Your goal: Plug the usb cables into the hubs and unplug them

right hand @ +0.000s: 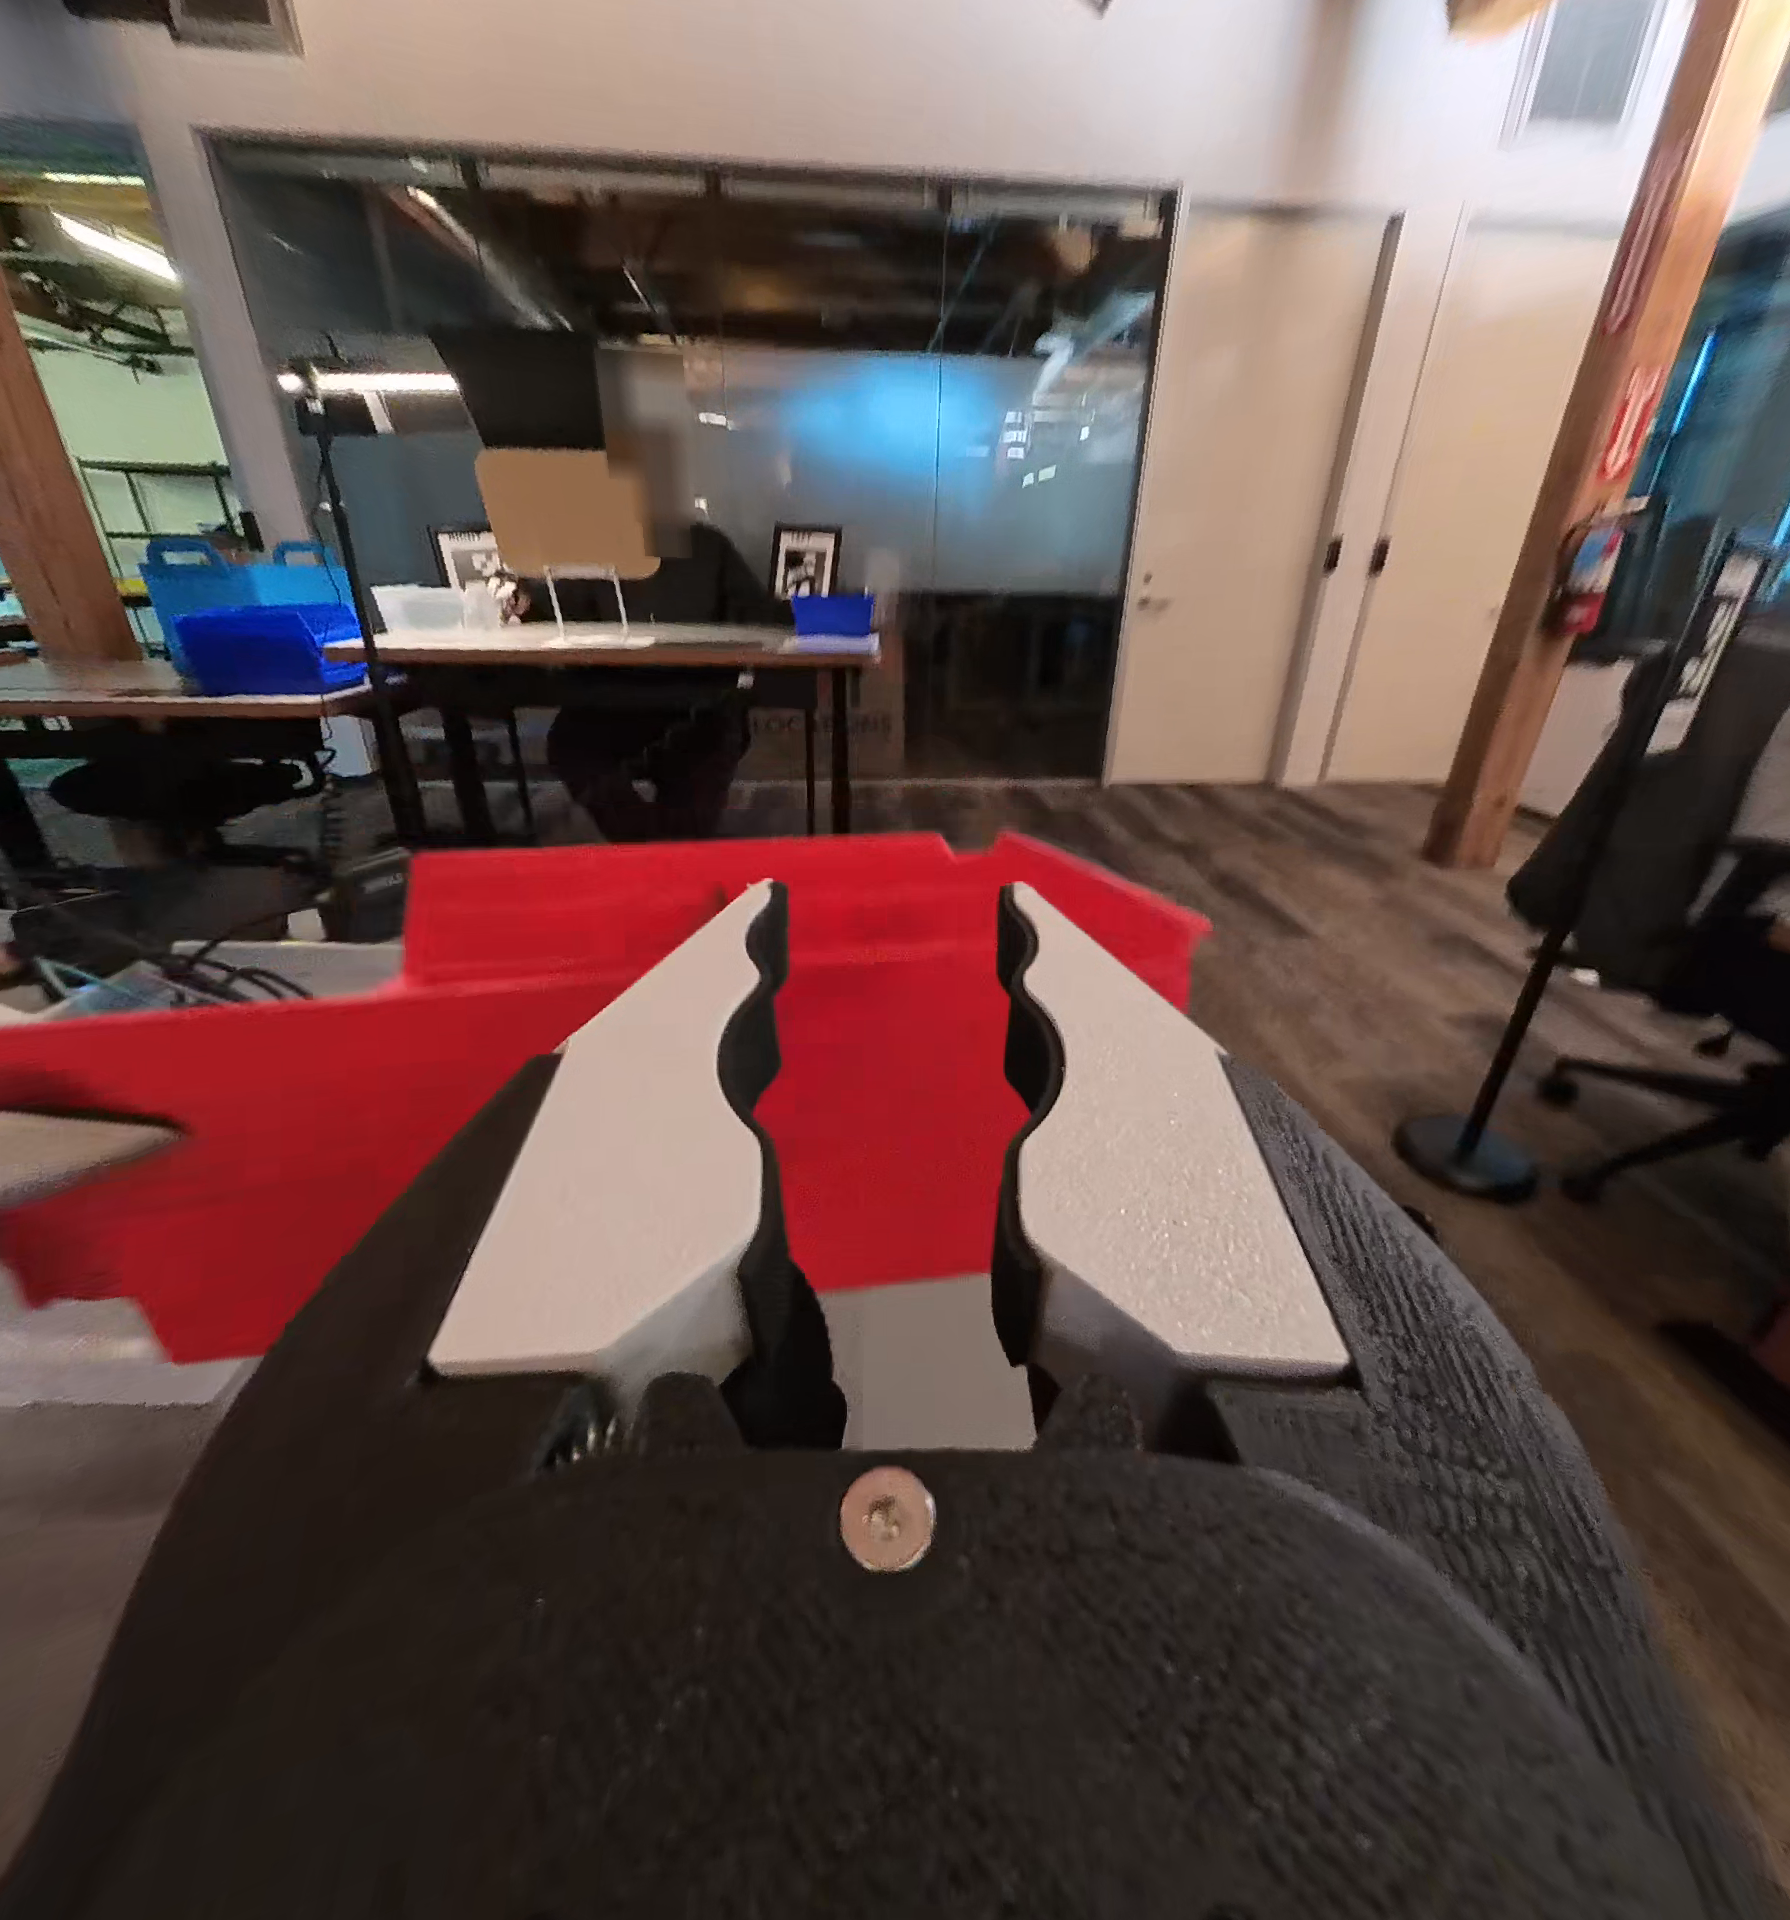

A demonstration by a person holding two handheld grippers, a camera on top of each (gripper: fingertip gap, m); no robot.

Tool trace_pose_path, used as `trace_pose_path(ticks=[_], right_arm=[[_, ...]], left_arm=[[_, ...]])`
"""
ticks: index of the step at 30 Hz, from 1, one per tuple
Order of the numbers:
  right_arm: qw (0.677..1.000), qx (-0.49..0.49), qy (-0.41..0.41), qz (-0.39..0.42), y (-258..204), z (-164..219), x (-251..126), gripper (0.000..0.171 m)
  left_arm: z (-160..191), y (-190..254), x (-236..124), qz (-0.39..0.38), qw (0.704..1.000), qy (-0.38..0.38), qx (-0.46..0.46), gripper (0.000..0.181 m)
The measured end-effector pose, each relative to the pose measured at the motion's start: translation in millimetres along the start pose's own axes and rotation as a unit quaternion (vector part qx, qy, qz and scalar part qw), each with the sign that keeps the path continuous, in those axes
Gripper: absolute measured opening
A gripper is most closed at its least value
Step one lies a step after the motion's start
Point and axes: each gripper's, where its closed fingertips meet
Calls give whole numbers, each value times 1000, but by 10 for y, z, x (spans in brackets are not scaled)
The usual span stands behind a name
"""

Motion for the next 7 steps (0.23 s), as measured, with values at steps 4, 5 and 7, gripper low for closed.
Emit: trace_pose_path(ticks=[4, 5, 7], right_arm=[[999, -16, 13, -30, -142, -30, 75, 36], [999, -20, 0, -40, -184, 19, 121, 36], [998, -36, -30, -51, -247, 138, 220, 37]], left_arm=[[439, -103, 485, -35, 998, -44, -6, 6], [570, -137, 562, -44, 997, -55, -14, 4], [833, -189, 642, -56, 995, -82, -29, 2]])
Point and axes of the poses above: each gripper's, where its closed fingertips meet, x out along the fingers, z out of its underside, y = z × x across the jaws, and after that the axes turned 3 degrees about -x, right-handed
